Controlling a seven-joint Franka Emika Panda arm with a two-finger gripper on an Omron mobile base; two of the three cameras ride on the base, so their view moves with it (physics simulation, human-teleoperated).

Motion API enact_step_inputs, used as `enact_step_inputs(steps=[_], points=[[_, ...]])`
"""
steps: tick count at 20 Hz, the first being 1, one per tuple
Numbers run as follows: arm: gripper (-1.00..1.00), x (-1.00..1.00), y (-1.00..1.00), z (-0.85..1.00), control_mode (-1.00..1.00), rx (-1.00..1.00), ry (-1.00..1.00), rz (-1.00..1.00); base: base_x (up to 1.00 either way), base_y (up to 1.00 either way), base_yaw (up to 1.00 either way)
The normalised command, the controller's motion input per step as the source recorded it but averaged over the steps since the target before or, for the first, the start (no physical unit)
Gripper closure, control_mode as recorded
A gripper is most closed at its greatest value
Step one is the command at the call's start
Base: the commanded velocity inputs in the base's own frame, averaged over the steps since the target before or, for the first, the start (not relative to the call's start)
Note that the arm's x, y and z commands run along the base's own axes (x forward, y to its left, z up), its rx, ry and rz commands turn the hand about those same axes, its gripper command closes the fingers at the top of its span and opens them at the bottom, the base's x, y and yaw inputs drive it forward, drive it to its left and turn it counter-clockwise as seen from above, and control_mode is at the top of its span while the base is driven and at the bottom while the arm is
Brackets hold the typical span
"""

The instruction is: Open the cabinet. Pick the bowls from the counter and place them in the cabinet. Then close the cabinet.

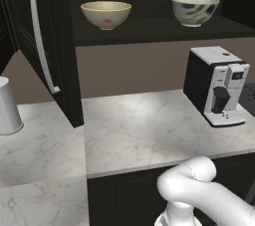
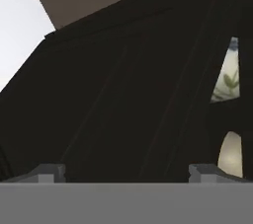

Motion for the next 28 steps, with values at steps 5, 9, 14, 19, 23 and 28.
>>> enact_step_inputs(steps=[5,9,14,19,23,28], points=[[-1.00,0.00,0.52,0.24,-1.00,-0.03,-0.25,0.05,0.00,0.00,0.00],[-1.00,0.00,0.96,0.73,-1.00,-0.17,-0.20,0.01,0.00,0.00,0.00],[-1.00,0.00,1.00,0.88,-1.00,-0.27,-0.11,0.00,0.00,0.00,0.00],[-1.00,0.09,0.97,0.70,-1.00,-0.28,-0.03,-0.01,0.00,0.00,0.00],[-1.00,0.31,0.59,0.90,-1.00,-0.21,0.04,-0.08,0.00,0.00,0.00],[-1.00,0.20,0.40,1.00,-1.00,-0.15,0.11,-0.10,0.00,0.00,0.00]])
